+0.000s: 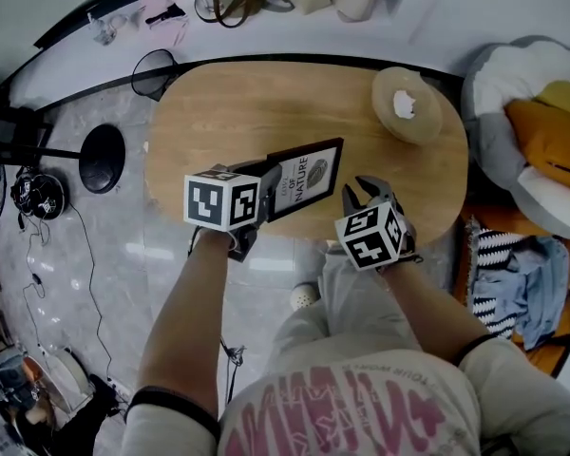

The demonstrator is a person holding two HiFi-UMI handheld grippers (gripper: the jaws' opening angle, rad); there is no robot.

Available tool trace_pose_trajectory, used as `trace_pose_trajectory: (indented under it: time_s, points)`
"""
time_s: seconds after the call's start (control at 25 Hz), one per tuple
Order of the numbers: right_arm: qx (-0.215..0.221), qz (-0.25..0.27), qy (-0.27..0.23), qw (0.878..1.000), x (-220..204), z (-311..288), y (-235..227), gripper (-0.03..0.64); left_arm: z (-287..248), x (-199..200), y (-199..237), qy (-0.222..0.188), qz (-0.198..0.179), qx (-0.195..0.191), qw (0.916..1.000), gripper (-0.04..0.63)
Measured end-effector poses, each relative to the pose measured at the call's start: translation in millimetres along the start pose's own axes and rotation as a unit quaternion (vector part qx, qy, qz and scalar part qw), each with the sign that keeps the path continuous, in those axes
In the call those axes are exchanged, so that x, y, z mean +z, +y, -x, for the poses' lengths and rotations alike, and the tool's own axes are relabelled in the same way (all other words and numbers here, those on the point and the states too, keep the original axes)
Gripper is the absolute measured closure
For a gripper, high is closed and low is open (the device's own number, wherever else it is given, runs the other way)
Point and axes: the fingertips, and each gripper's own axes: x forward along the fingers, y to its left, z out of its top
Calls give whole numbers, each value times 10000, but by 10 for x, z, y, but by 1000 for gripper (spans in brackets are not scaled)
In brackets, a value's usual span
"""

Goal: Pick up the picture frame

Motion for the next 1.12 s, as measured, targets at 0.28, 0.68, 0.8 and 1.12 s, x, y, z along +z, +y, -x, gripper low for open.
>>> trace_pose_trajectory:
  time_s: [0.28, 0.68, 0.8, 1.12]
  points:
    - [-29, -358, -174, 9992, 179, 238, -36, 534, 387, 149, -20, -780, 721, 75, 9943, 525]
    - [47, -1052, -739, 9917, 556, 675, -40, 560, 1122, 402, -187, -1946, 1222, 89, 9732, 525]
    - [46, -1119, -828, 9903, 636, 835, 12, 572, 1371, 492, -243, -2285, 1300, 106, 9648, 525]
    - [48, -1192, -1166, 9860, 927, 1232, 98, 602, 1966, 668, -420, -3128, 1668, 70, 9350, 525]
